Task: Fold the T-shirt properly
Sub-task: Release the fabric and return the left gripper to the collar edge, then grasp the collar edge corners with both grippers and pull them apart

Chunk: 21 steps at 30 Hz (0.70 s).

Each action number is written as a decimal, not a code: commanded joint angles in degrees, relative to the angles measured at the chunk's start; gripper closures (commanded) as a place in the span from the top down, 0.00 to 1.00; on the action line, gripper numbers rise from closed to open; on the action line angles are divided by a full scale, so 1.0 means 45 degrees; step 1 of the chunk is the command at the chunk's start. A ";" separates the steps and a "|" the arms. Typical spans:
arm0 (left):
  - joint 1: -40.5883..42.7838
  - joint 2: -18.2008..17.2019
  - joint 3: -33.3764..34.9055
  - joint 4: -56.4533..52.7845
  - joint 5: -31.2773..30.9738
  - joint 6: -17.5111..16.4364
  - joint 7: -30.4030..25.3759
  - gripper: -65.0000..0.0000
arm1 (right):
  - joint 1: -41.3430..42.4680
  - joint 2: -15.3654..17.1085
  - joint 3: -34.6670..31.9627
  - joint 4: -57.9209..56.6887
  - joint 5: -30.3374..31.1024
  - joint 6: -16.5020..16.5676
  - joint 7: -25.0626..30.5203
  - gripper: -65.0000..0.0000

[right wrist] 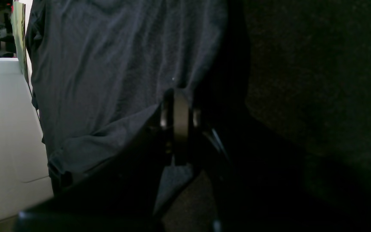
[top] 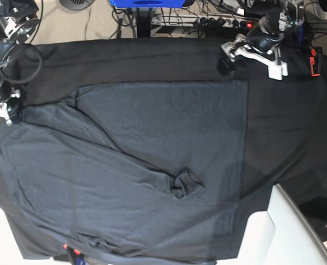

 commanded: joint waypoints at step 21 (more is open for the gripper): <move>-0.2909 0.0401 0.0189 -0.2739 0.1359 -0.0105 -0.0186 0.93 | -0.0093 0.0094 -0.0100 0.0029 -0.0542 -0.0281 -0.0469 0.01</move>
